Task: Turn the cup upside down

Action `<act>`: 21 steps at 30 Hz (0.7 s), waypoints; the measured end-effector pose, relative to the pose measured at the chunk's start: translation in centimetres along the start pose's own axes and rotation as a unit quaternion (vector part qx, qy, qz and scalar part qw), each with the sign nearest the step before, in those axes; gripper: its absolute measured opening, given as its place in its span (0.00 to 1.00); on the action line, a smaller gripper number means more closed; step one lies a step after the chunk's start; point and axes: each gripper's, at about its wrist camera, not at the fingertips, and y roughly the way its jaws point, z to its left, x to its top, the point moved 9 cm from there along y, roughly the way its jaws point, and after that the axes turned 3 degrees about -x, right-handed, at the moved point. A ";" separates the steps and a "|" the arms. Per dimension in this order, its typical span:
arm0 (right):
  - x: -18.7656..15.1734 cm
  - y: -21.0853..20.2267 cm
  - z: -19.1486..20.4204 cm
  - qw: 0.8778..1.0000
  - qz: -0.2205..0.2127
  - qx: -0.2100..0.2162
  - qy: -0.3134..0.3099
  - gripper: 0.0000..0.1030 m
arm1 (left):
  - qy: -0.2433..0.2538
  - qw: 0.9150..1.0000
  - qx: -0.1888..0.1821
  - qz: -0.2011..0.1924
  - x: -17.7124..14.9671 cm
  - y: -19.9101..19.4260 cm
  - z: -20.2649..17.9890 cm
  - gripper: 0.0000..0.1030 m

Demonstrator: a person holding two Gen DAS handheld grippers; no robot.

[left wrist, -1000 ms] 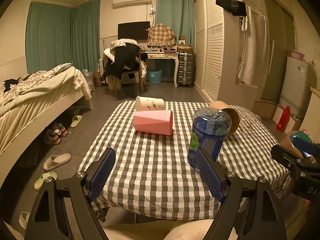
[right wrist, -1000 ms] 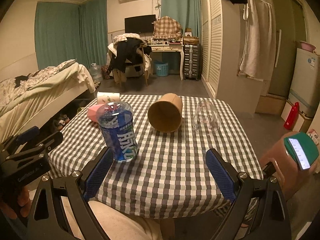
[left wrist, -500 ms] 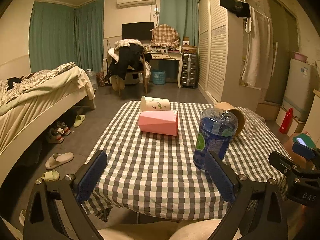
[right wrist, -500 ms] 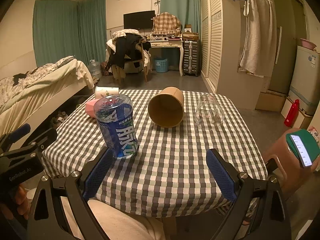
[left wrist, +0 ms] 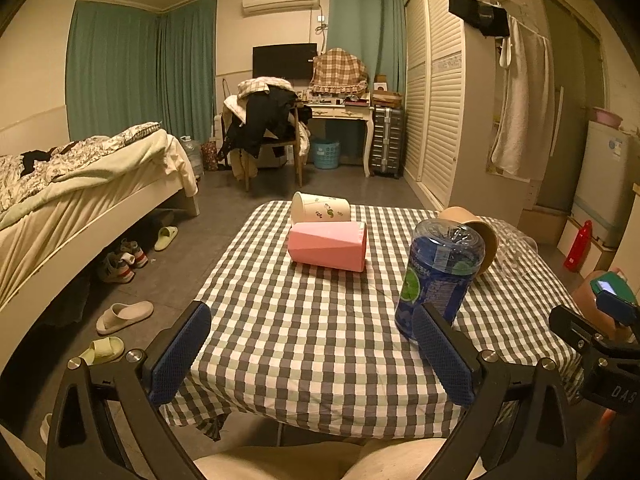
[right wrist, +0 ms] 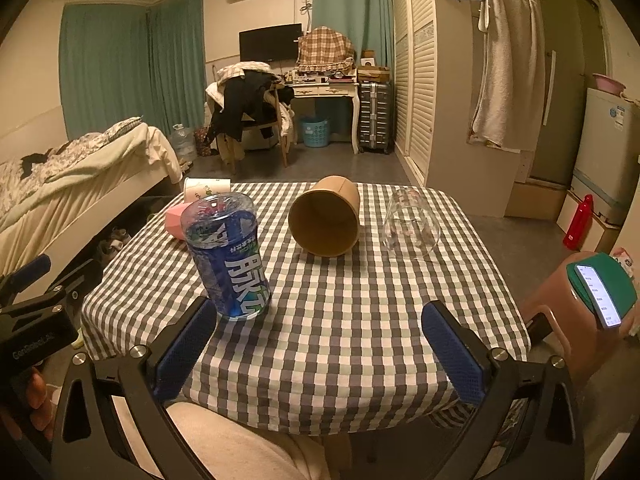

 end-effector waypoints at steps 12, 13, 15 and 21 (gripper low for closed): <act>0.2 -0.3 -0.5 1.000 -0.004 -0.006 0.007 1.00 | 0.007 1.000 0.000 -0.001 -0.1 -0.3 -0.2 1.00; 0.2 -0.3 -0.6 1.000 -0.005 -0.008 0.007 1.00 | 0.005 1.000 0.000 -0.002 -0.1 -0.3 -0.2 1.00; 0.2 -0.3 -0.6 1.000 -0.004 -0.008 0.007 1.00 | 0.004 1.000 0.003 -0.003 -0.1 -0.3 -0.1 1.00; 0.2 -0.4 -0.6 1.000 -0.004 -0.008 0.006 1.00 | 0.002 1.000 0.006 -0.003 0.0 -0.5 0.0 1.00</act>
